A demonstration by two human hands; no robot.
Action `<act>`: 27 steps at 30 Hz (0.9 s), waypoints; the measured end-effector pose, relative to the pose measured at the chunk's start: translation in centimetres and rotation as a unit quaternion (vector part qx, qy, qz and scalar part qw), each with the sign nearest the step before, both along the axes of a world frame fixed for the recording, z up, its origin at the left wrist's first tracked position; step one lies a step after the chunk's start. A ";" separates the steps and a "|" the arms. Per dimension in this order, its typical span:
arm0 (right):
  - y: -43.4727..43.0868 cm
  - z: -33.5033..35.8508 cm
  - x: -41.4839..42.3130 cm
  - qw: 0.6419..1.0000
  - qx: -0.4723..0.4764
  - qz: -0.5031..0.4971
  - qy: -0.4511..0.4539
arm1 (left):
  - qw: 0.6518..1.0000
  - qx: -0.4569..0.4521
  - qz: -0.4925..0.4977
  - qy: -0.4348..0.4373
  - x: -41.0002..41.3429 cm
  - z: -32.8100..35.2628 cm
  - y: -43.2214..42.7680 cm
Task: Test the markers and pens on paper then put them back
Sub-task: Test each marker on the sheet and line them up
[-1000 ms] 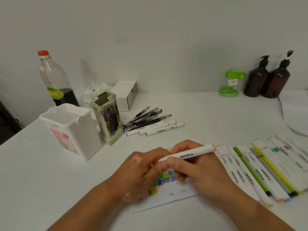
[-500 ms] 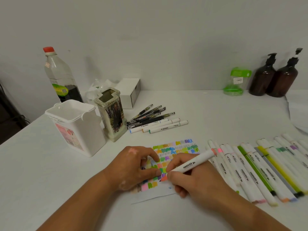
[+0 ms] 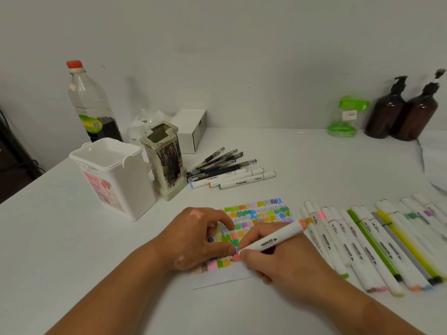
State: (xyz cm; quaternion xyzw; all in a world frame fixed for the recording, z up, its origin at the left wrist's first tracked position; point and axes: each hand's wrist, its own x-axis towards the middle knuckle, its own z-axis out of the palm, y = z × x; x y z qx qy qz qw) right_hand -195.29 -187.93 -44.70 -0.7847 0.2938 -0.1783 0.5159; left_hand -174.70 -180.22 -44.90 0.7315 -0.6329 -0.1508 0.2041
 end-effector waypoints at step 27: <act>0.2 0.6 0.0 1.000 0.001 -0.017 0.024 | 1.000 0.018 -0.001 -0.004 -0.1 0.1 -0.1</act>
